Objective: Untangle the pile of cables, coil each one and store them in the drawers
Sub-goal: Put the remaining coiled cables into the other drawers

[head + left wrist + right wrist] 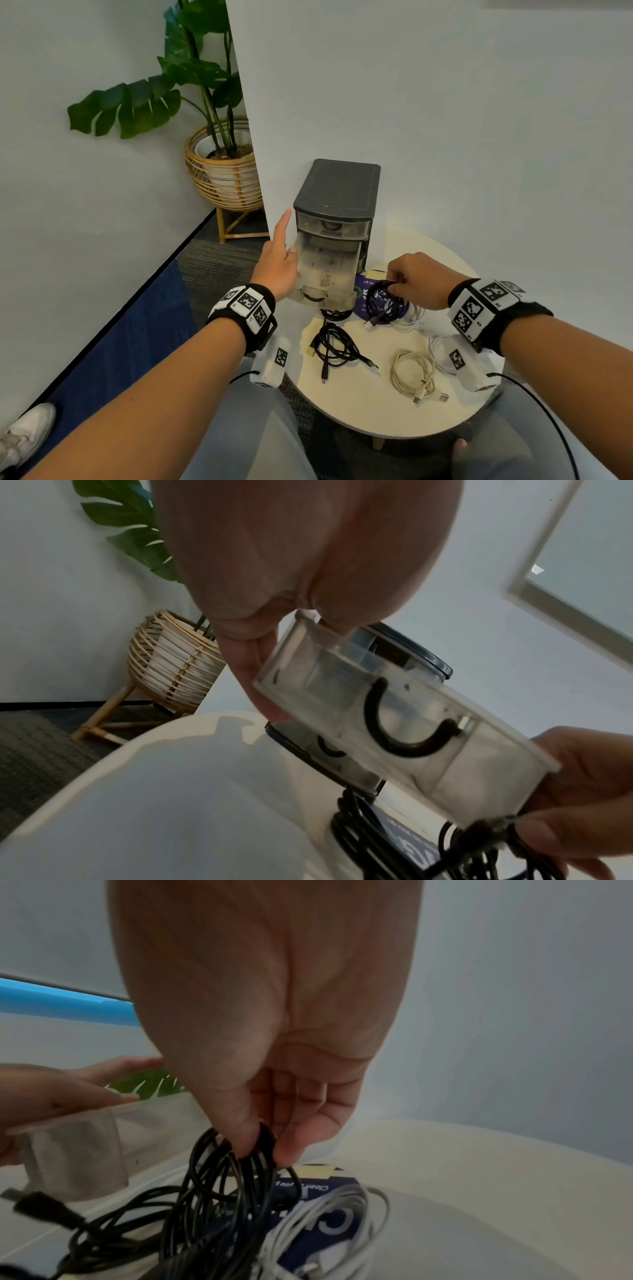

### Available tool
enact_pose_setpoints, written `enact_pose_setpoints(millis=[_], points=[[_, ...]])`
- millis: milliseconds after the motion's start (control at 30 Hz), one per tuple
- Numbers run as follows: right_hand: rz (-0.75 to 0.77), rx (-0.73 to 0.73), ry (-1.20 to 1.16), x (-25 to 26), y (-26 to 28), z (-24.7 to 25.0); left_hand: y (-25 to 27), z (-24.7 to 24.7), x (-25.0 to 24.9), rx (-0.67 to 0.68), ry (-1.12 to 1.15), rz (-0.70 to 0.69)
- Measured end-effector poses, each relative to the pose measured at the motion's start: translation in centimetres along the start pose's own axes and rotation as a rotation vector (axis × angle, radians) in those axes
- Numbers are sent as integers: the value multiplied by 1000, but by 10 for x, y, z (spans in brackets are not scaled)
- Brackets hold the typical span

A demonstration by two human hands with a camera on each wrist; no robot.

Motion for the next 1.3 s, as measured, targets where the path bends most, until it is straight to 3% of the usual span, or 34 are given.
enact_pose_setpoints(millis=[167, 333, 433, 567, 733, 967, 1100, 1200, 1300], points=[[-55, -53, -177, -16, 14, 39, 1, 3, -3, 20, 35, 41], [-70, -188, -630, 12, 19, 74, 0, 6, -3, 42, 98, 92], [-135, -194, -820, 43, -3, 64, -2, 5, -2, 38, 185, 133], [-309, -99, -950, 66, -35, 27, -6, 6, 1, -9, 233, 143], [-376, -214, -733, 65, -52, 16, -4, 7, 0, 1, 251, 140], [-289, -309, -739, 64, -38, 16, -8, -1, -2, 74, 182, 158], [-15, -465, -354, 73, -30, 31, -7, -5, -3, 125, 123, 169], [221, -357, -105, 88, -25, 30, -5, -4, -4, 136, 114, 161], [293, -223, 116, 96, -24, 24, -6, -3, -4, 130, 82, 172]])
Point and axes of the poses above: each hand's wrist, its own y-axis away from the middle knuckle, its own z-axis out of the back of the hand, x = y × z, the point moved 5 cm from there along -y, towards the middle knuckle, and after that the axes turned 4 degrees about y, right-handed, at the moved point
